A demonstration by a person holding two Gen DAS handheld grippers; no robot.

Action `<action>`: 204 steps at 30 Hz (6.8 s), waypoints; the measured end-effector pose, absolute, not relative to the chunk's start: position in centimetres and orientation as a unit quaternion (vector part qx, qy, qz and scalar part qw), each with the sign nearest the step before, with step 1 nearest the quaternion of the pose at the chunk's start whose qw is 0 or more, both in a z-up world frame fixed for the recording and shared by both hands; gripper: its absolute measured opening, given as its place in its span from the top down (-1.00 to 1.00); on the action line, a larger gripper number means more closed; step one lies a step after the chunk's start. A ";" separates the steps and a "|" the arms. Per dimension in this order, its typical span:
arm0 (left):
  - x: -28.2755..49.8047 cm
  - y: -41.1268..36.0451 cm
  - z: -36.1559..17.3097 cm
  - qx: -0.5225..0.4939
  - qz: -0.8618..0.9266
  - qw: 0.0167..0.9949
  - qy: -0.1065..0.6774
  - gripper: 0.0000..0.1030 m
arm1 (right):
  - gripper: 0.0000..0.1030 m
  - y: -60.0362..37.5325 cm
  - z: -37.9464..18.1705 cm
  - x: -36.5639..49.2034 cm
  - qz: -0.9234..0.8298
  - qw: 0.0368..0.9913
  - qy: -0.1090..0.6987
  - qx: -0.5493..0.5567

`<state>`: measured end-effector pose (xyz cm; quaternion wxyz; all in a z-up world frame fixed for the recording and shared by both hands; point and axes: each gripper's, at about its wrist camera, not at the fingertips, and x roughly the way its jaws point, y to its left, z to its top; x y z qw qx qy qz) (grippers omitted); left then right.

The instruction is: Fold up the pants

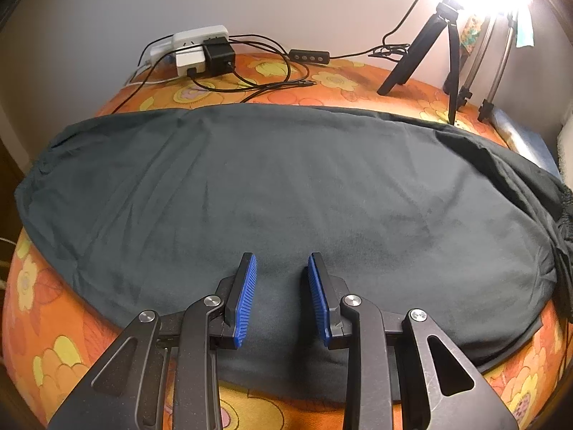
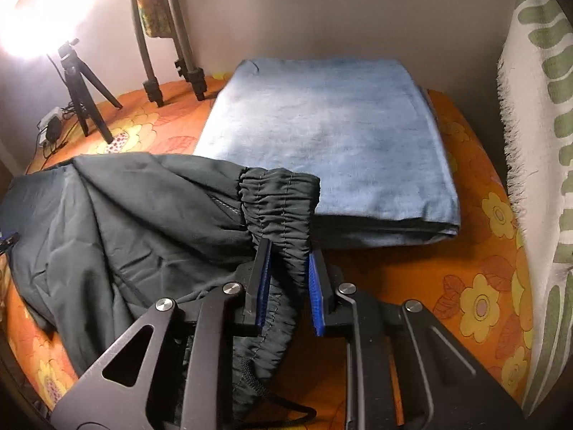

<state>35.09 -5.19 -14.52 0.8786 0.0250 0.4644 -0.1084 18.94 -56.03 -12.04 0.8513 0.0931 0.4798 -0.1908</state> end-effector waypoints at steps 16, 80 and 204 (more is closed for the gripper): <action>35.3 -4.7 -14.5 -0.002 -0.097 0.876 0.472 0.45 | -0.12 -39.8 -9.8 8.1 0.037 0.870 0.490 -0.046; 24.7 -12.5 -10.7 0.090 -0.275 0.860 0.420 0.45 | -0.15 -47.8 -7.4 16.8 -0.204 0.841 0.492 -0.097; 44.7 31.0 -17.2 -0.343 -0.026 0.822 0.453 -0.23 | -0.26 -3.1 -8.8 40.5 0.122 0.885 0.449 -0.013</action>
